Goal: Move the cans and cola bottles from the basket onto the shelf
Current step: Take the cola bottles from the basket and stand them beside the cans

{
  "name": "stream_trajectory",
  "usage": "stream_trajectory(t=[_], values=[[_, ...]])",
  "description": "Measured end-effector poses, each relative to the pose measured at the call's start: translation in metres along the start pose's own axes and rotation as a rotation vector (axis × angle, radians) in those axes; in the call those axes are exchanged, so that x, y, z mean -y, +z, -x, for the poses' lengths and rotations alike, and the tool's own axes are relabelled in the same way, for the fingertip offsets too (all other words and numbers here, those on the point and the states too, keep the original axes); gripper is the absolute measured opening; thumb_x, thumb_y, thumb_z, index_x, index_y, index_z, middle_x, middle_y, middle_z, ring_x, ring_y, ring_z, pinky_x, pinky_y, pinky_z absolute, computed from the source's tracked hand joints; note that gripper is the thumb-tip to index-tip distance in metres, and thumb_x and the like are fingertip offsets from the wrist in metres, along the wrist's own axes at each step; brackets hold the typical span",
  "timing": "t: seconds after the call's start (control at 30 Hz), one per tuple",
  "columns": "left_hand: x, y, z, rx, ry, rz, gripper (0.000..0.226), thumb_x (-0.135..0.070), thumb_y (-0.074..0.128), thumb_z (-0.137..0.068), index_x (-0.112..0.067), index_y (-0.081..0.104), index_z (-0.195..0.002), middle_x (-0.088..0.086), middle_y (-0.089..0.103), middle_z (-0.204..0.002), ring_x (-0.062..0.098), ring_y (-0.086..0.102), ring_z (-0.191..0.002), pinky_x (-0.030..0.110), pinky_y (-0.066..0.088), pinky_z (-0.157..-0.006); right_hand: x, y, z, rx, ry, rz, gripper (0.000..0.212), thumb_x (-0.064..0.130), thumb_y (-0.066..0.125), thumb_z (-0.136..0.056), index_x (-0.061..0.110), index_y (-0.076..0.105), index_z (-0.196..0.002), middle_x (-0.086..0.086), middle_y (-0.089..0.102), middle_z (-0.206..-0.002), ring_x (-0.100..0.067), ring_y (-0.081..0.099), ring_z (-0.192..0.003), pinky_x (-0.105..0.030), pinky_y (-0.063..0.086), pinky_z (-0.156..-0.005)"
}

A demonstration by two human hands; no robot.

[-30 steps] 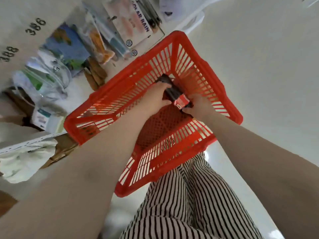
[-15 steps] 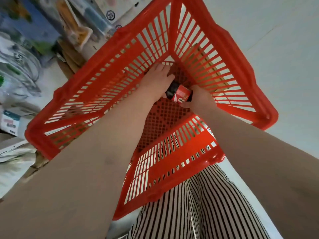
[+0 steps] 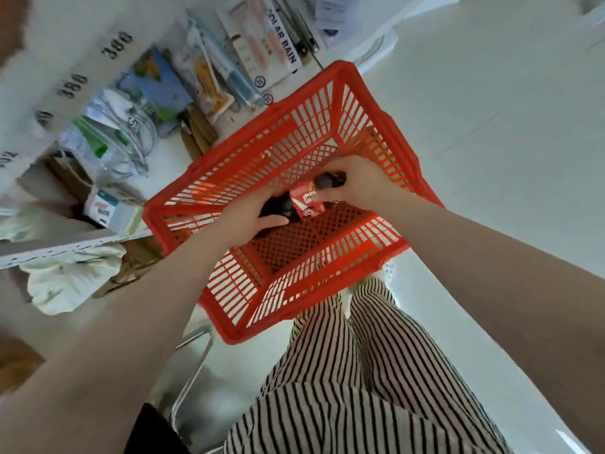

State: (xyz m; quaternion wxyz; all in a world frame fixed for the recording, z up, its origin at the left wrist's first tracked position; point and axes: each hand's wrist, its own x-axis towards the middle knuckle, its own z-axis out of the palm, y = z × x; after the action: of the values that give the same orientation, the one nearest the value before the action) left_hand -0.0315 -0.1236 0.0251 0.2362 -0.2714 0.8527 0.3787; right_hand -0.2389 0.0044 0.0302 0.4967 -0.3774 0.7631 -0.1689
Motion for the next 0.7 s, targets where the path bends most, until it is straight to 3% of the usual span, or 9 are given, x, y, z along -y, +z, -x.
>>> stream_trajectory(t=[0.13, 0.2, 0.23, 0.3, 0.37, 0.43, 0.5, 0.6, 0.7], values=[[-0.066, -0.018, 0.043, 0.035, -0.149, 0.404, 0.053, -0.055, 0.056, -0.083, -0.013, 0.063, -0.115, 0.011, 0.067, -0.115, 0.025, 0.061, -0.109, 0.032, 0.045, -0.093, 0.023, -0.046, 0.054, -0.335, -0.013, -0.158, 0.081, 0.054, 0.081, -0.061, 0.016, 0.053, -0.127, -0.004, 0.061, -0.114, -0.018, 0.057, -0.106, -0.026, 0.042, -0.085], [-0.109, -0.023, 0.057, 0.008, -0.183, 0.565, 0.04, -0.047, 0.053, -0.091, -0.013, 0.064, -0.11, 0.011, 0.069, -0.105, 0.018, 0.066, -0.095, 0.018, 0.052, -0.076, 0.031, -0.068, 0.084, -0.405, 0.063, -0.358, 0.09, 0.053, 0.083, -0.06, 0.014, 0.044, -0.132, 0.001, 0.057, -0.111, -0.013, 0.057, -0.1, -0.023, 0.044, -0.086], [-0.129, -0.022, 0.062, 0.017, -0.179, 0.656, 0.029, -0.037, 0.05, -0.096, -0.014, 0.063, -0.108, 0.006, 0.07, -0.098, 0.006, 0.067, -0.085, 0.009, 0.051, -0.067, 0.033, -0.077, 0.097, -0.405, 0.122, -0.502, 0.091, 0.052, 0.084, -0.059, 0.014, 0.043, -0.13, 0.0, 0.059, -0.111, -0.014, 0.06, -0.098, -0.028, 0.048, -0.089], [-0.176, -0.014, 0.072, 0.036, -0.143, 0.782, 0.02, -0.027, 0.045, -0.099, -0.016, 0.061, -0.103, -0.006, 0.067, -0.084, -0.011, 0.063, -0.067, 0.007, 0.046, -0.068, 0.032, -0.099, 0.131, -0.386, 0.195, -0.748, 0.08, 0.052, 0.083, -0.061, 0.01, 0.053, -0.122, -0.007, 0.068, -0.105, -0.019, 0.068, -0.089, -0.042, 0.056, -0.088], [-0.217, -0.004, 0.075, 0.086, -0.093, 0.918, 0.029, -0.029, 0.044, -0.1, -0.011, 0.066, -0.095, -0.004, 0.073, -0.081, 0.0, 0.067, -0.071, 0.021, 0.05, -0.077, 0.029, -0.122, 0.164, -0.352, 0.21, -0.893, 0.056, 0.043, 0.078, -0.073, 0.007, 0.061, -0.113, -0.008, 0.071, -0.094, -0.019, 0.069, -0.078, -0.042, 0.058, -0.082], [-0.251, 0.007, 0.074, 0.133, -0.066, 1.032, 0.039, -0.037, 0.05, -0.096, -0.002, 0.067, -0.099, 0.009, 0.074, -0.094, 0.019, 0.07, -0.086, 0.037, 0.053, -0.089, 0.021, -0.143, 0.202, -0.36, 0.192, -0.982, 0.038, 0.035, 0.073, -0.081, 0.009, 0.062, -0.107, -0.005, 0.071, -0.09, -0.017, 0.068, -0.075, -0.034, 0.057, -0.076], [-0.283, 0.013, 0.075, 0.196, -0.033, 1.083, 0.062, -0.048, 0.06, -0.085, 0.008, 0.061, -0.112, 0.024, 0.065, -0.112, 0.034, 0.061, -0.103, 0.053, 0.041, -0.102, 0.003, -0.158, 0.239, -0.378, 0.156, -1.064, 0.023, 0.028, 0.069, -0.085, 0.012, 0.064, -0.102, -0.003, 0.072, -0.09, -0.016, 0.068, -0.079, -0.031, 0.056, -0.078], [-0.324, 0.02, 0.073, 0.319, 0.037, 1.036, 0.072, -0.051, 0.066, -0.076, 0.008, 0.059, -0.117, 0.029, 0.061, -0.12, 0.036, 0.059, -0.108, 0.054, 0.041, -0.105, -0.027, -0.17, 0.292, -0.477, 0.119, -1.219, 0.025, 0.024, 0.065, -0.088, 0.008, 0.066, -0.107, -0.008, 0.072, -0.099, -0.021, 0.067, -0.089, -0.034, 0.055, -0.082], [-0.36, 0.031, 0.07, 0.426, 0.106, 0.89, 0.043, -0.037, 0.06, -0.09, 0.0, 0.063, -0.112, 0.023, 0.066, -0.113, 0.033, 0.063, -0.104, 0.049, 0.047, -0.101, -0.052, -0.168, 0.339, -0.615, 0.088, -1.307, 0.027, 0.024, 0.062, -0.09, 0.006, 0.065, -0.11, -0.008, 0.072, -0.099, -0.02, 0.069, -0.087, -0.03, 0.057, -0.073]])
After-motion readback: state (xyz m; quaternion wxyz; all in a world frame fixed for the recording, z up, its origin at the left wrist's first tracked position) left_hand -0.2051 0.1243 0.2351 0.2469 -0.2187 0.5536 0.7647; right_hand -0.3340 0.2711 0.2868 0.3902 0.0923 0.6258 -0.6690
